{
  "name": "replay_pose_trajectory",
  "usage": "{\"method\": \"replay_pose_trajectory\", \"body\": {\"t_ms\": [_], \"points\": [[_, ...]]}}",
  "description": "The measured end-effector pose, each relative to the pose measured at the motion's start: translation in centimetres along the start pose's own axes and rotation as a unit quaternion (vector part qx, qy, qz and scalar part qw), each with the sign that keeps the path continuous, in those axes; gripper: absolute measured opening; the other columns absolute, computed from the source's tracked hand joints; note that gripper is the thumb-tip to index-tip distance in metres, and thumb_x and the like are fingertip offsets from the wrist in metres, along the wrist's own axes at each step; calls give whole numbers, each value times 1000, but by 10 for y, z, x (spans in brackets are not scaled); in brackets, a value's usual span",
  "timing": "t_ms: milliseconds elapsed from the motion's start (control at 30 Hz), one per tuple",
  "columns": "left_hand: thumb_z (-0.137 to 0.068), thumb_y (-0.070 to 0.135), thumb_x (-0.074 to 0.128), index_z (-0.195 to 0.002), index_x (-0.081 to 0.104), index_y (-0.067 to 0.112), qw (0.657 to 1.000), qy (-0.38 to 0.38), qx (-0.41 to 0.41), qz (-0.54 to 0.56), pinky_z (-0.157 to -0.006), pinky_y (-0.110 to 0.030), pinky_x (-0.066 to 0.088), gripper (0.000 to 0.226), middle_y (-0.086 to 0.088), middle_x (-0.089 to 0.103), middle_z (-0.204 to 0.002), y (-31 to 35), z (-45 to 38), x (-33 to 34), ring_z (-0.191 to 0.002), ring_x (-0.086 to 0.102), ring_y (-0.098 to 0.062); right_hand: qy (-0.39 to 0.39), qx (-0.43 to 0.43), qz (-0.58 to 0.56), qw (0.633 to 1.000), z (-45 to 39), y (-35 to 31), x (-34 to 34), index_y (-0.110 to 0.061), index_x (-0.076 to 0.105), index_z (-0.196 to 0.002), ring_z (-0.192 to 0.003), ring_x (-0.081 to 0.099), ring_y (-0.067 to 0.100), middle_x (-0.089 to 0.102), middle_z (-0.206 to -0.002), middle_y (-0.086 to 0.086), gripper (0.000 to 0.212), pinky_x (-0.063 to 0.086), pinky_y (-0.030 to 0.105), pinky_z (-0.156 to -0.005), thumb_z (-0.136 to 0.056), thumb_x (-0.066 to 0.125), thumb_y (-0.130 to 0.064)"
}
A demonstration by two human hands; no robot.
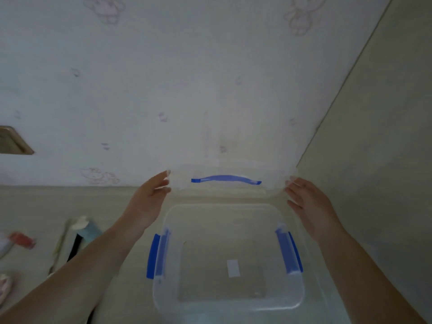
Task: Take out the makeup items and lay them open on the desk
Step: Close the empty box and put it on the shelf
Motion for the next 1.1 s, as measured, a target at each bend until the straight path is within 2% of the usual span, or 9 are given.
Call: {"method": "replay_pose_trajectory", "body": {"t_ms": [133,233,333,433,533,667,800,967,1100], "points": [[-94,-4,37,-114,56,29,999,7,33,-4,-91,-31,44,43,5,63,-113,-3,39,-9,-94,62,-2,24,-11,-67,997,34,3,-16,-20,59,-89,-106,59,17,63,-104,3,21,47,24,-84,-95,43,-8],[-94,1,40,-98,61,39,999,6,36,-21,-83,-23,45,44,27,68,-90,-14,62,-13,-83,60,16,22,-37,54,998,54,16,-28,-20,61,-104,-84,62,-5,61,-101,-4,17,52,15,-71,-96,47,-18],[-94,6,43,-96,65,33,999,9,23,-35,-85,-26,47,35,26,70,-86,-25,82,-15,-86,63,10,35,-29,89,995,72,35,-34,-17,65,-104,-89,65,14,67,-101,3,24,52,33,-78,-90,56,-34],[-94,12,48,-95,67,27,999,18,18,-41,-76,-21,47,25,13,68,-96,-33,101,-14,-89,63,-2,69,-36,79,994,90,46,-35,-14,64,-86,-75,63,23,68,-86,9,15,48,29,-62,-90,60,-27],[-92,10,51,-83,64,31,999,32,14,-21,-58,-6,42,26,12,67,-89,-40,117,-13,-72,62,10,79,-66,85,991,105,56,-37,-19,64,-86,-84,60,22,67,-98,11,6,47,29,-68,-90,60,-18],[-88,2,57,-79,63,30,999,40,21,-19,-60,1,42,30,12,67,-85,-49,128,-13,-68,60,17,73,-73,96,990,120,70,-38,-26,63,-81,-91,61,21,66,-108,7,24,48,33,-81,-88,59,-4],[-89,6,57,-82,60,33,998,49,20,-24,-60,-7,44,29,12,65,-89,-52,135,-12,-81,62,0,64,-91,107,988,129,74,-34,-15,64,-84,-102,58,19,61,-119,5,23,45,4,-73,-87,55,6],[-89,16,60,-105,61,25,998,22,2,-59,-69,-14,41,19,1,64,-104,-60,135,-4,-92,61,-10,44,-104,159,981,128,75,-27,-37,65,-83,-107,59,17,61,-116,-2,38,45,20,-86,-86,60,0],[-89,17,60,-105,61,23,997,25,3,-74,-70,-15,41,17,4,63,-104,-64,129,-5,-98,61,-14,49,-99,204,973,124,81,-29,-24,63,-109,-116,56,20,59,-122,2,31,41,27,-93,-87,59,-3]]}}
Point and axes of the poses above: each hand's wrist, its own z-axis away from the middle knuckle, its own x-axis out of the palm, y = z × x, the point moved 7 cm from there along -z, towards the middle knuckle
